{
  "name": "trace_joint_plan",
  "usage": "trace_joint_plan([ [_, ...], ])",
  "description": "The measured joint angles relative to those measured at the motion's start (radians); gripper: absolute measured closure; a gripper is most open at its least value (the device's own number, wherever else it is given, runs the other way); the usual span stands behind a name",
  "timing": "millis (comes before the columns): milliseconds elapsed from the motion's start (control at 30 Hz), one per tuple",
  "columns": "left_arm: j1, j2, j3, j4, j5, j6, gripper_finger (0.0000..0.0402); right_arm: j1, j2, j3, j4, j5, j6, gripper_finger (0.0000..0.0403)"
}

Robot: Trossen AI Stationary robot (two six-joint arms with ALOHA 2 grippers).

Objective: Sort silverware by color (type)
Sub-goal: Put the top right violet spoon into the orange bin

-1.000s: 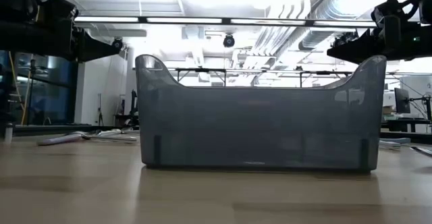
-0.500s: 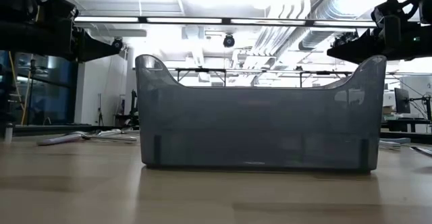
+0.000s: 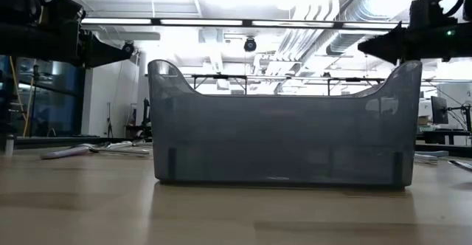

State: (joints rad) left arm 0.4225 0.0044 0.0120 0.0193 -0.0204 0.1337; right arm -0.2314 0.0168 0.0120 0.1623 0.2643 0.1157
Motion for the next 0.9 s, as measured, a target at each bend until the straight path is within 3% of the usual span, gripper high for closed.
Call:
trace_joint_plan([
  [167,0.0,0.0,0.0,0.0,0.0,0.0,0.0401,0.0,0.001,0.0,0.098,0.02,-0.132,0.0402],
  [300,0.0,0.0,0.0,0.0,0.0,0.0,0.0401,0.0,0.01,0.002,0.143,0.025,-0.087,0.0402],
  [433,0.0,0.0,0.0,0.0,0.0,0.0,0.0401,0.0,0.069,0.053,-0.001,0.068,0.026,0.0402],
  [600,0.0,0.0,0.0,0.0,0.0,0.0,0.0401,-0.019,0.235,0.153,-0.23,0.203,0.112,0.0402],
  [900,0.0,0.0,0.0,0.0,0.0,0.0,0.0401,-0.217,0.639,0.379,-0.488,0.173,0.246,0.0402],
])
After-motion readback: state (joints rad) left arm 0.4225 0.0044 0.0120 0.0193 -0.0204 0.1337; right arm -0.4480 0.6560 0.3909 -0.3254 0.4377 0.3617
